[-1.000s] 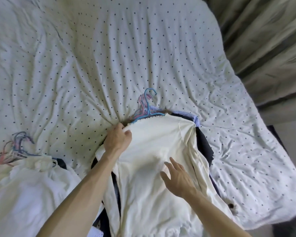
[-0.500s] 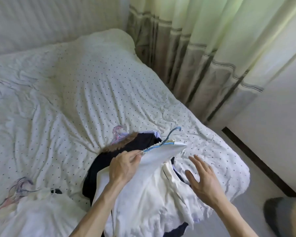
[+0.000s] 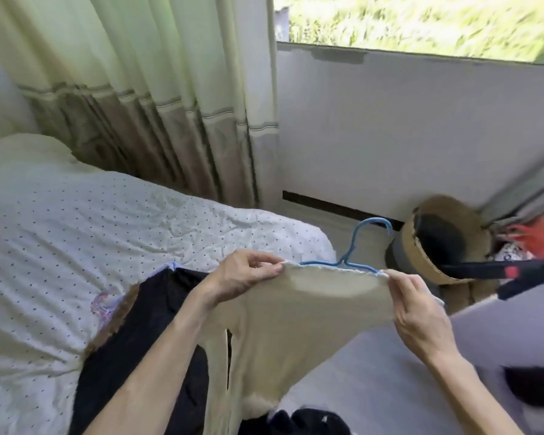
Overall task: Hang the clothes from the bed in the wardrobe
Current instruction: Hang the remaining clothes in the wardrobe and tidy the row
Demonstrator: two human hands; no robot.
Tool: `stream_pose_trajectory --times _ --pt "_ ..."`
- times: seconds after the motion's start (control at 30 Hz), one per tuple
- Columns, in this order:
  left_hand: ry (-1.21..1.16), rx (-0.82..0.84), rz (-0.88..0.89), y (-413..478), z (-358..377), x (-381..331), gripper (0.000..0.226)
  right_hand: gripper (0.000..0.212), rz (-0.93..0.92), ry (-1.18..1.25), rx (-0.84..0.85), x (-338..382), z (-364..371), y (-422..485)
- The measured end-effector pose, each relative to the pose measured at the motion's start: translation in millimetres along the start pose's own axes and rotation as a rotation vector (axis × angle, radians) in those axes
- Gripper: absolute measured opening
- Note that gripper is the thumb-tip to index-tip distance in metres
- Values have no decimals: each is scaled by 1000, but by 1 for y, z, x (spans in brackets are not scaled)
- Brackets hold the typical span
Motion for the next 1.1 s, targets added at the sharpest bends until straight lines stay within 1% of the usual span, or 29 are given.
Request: stream_pose_trajectory --times 0.1,0.2,0.27,0.37,0.5,0.6,0.67,0.73,0.83,0.93,1.0,1.1 --pt "63 160 63 25 50 -37 15 33 118 -93 -106 -51 -37 -35" --pt "157 408 128 44 104 -76 27 21 263 -105 -220 -104 -71 -75" --pt "179 566 134 54 141 -100 33 22 351 -85 -280 -135 -94 -99" --pt "155 727 179 68 197 -135 39 26 455 -85 -360 -171 -127 -134" --pt "83 944 194 81 275 -181 44 34 655 -22 -399 -214 -159 -187" --pt "64 1145 208 86 332 -210 45 33 770 31 -527 -236 -177 -227" --pt "85 1201 216 85 365 -228 41 31 875 55 -585 -250 -184 -251" --pt "148 1222 227 82 394 -242 38 29 974 78 -579 -260 -188 -274" --pt "266 1274 289 75 437 -257 35 29 1066 42 -615 -264 -204 -307" --pt "370 1303 440 66 483 -270 31 34 1204 -13 -681 -260 -236 -342" --pt "393 1315 518 60 515 -276 31 36 1279 -82 -732 -250 -265 -363" --pt "513 1314 651 52 569 -276 34 39 1323 -222 -802 -228 -318 -388"
Point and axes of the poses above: each hand's wrist, its own y-axis towards the middle knuckle, its own z-axis out of the palm, x = y × z, the point moved 4 cm from there along y, towards the middle knuckle, and after that the axes turned 8 degrees about x, right-handed, at the moved point
